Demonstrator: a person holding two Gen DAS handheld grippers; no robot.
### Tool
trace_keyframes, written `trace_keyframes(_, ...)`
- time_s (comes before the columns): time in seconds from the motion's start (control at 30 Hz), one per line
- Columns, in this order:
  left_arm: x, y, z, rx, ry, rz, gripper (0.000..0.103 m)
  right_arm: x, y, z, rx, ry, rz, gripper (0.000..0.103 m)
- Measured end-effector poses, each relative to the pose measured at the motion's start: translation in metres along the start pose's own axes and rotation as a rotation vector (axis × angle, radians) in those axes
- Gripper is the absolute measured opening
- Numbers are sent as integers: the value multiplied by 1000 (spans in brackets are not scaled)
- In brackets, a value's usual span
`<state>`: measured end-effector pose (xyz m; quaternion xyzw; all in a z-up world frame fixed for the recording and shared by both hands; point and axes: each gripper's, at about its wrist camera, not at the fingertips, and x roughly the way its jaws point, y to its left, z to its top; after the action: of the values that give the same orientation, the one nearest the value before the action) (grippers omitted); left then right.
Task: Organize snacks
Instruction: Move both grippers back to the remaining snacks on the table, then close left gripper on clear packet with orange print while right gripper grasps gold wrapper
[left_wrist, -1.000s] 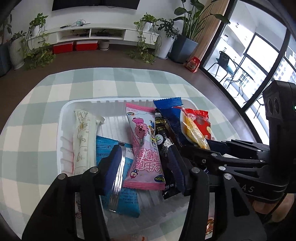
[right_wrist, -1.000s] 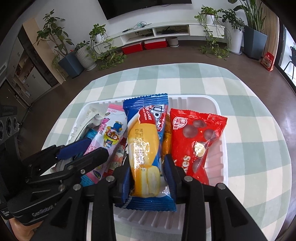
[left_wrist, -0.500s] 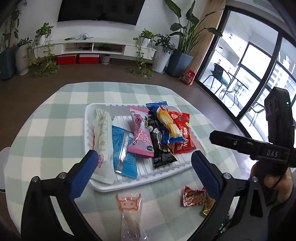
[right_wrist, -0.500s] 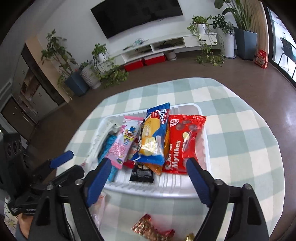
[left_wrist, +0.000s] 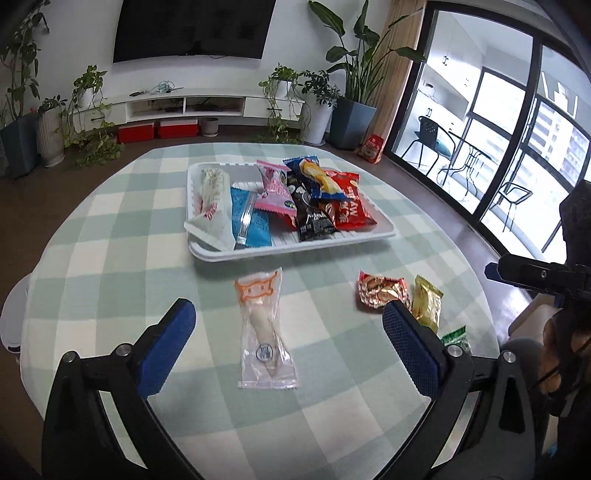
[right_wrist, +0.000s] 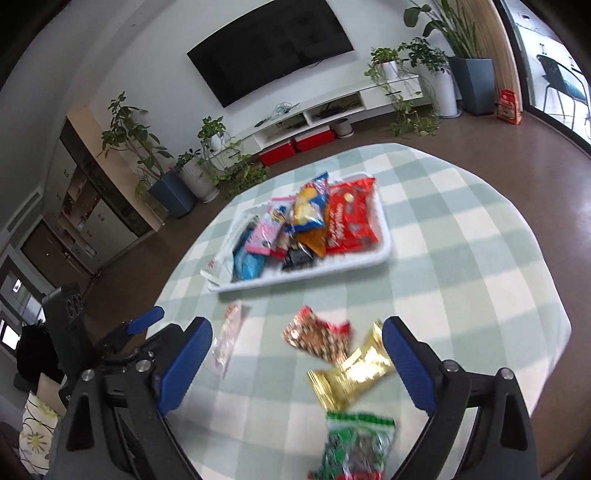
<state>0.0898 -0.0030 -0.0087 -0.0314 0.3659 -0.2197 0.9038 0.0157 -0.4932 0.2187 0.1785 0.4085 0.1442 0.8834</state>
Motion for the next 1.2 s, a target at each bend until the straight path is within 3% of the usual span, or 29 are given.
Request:
trace_keyframes(0.13,2,5,-17,-37,49,18,103,-9,-10,-27,32,6,-9,96)
trace_keyframes(0.37,19,20,-17,-73,139,67,103,-23,-10,-55,1,-6,-80,96)
trace_keyframes(0.67,59,19,6,7,239,78,97,-11,-6,-67,2,40,-59,96)
trace_keyframes(0.83,86,16,13,50,310,93,63,-10,-6,-68,2,40,-63,96)
trace_keyframes(1.07,103,11,10,100,342,125,59,-11,-8,-68,1,32,-71,95)
trace_keyframes(1.2,103,8,11,137,334,122,30,-10,-8,-68,-7,33,-73,95)
